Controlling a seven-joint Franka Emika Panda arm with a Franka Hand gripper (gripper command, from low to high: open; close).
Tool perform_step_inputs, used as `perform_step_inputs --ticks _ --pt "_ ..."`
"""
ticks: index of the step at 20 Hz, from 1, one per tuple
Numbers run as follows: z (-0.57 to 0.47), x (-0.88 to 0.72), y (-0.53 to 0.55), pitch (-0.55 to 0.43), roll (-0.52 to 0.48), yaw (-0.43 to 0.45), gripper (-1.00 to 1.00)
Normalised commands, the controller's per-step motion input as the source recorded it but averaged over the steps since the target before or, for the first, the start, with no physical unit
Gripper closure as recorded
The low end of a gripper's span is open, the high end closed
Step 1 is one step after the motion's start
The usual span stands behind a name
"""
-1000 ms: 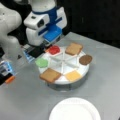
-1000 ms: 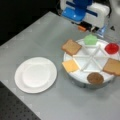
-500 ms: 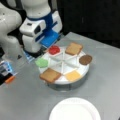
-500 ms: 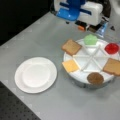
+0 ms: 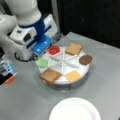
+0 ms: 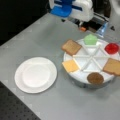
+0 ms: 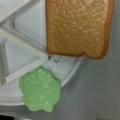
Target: Ingredient selection for cheeseburger or sandwich
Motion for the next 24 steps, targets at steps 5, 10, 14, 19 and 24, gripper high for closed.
perform_step_inputs --ticks 5,10,14,19,24 --pt "-0.10 0.18 -0.37 0.046 0.480 -0.045 -1.00" --pt "-0.10 0.19 -0.27 0.075 0.385 -0.012 -1.00" --pt "-0.17 0.21 -0.17 0.107 0.387 0.055 -1.00" --pt "-0.18 0.18 -0.19 0.071 0.452 0.121 -1.00" --pt "-0.15 0.16 -0.22 0.044 0.582 0.059 -1.00"
